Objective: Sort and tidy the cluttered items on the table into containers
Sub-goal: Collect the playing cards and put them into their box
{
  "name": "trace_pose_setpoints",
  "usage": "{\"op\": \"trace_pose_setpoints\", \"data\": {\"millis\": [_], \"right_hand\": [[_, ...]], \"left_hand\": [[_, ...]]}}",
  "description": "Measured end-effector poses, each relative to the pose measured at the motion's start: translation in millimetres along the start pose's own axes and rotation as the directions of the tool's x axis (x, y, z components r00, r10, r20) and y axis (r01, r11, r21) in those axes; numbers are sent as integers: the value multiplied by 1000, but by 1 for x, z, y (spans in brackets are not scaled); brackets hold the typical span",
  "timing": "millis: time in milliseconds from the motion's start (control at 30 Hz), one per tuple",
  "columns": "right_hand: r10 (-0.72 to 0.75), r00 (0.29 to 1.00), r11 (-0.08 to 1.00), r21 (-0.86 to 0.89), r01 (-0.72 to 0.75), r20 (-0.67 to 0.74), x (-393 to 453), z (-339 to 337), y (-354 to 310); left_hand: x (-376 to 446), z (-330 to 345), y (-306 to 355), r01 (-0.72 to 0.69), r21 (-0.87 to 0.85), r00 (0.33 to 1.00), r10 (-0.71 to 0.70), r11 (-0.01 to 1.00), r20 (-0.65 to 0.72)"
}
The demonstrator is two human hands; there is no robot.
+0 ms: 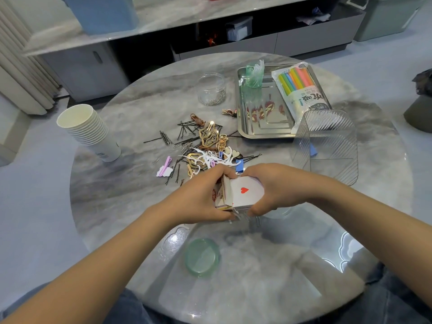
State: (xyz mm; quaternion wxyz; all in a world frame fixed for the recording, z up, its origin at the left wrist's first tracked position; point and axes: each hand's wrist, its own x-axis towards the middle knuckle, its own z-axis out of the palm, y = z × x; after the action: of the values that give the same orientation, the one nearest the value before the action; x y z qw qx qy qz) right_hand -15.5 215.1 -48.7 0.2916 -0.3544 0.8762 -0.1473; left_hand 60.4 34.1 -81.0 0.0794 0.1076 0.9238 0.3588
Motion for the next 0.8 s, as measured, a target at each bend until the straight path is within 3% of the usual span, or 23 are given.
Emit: {"op": "trace_pose_setpoints", "data": {"millis": [167,300,533,600,667,767,800], "right_hand": [[-23,999,996,85,27,-41,-1,4,1],[-61,995,996,57,65,-83,3,11,0],[-6,996,933,358,37,-86,-2,-8,5],[-14,996,784,618,66,-88,0,-5,7],[50,981,584,802,125,-189,7,5,9],[173,954,251,947,199,-246,15,17,-1],[187,948,192,956,222,-258,15,19,-5]], "left_hand": [[3,-1,-1,-42,86,999,44,995,-13],[3,1,-2,-60,122,998,61,991,0],[2,-3,-1,5,13,995,-4,1000,-98],[4,-4,0,37,-26,989,-40,999,-144],[5,-4,2,60,-53,981,-69,997,-179],[5,0,5,67,-53,975,-77,996,-211],[5,2,7,71,-52,971,-81,996,-224]]}}
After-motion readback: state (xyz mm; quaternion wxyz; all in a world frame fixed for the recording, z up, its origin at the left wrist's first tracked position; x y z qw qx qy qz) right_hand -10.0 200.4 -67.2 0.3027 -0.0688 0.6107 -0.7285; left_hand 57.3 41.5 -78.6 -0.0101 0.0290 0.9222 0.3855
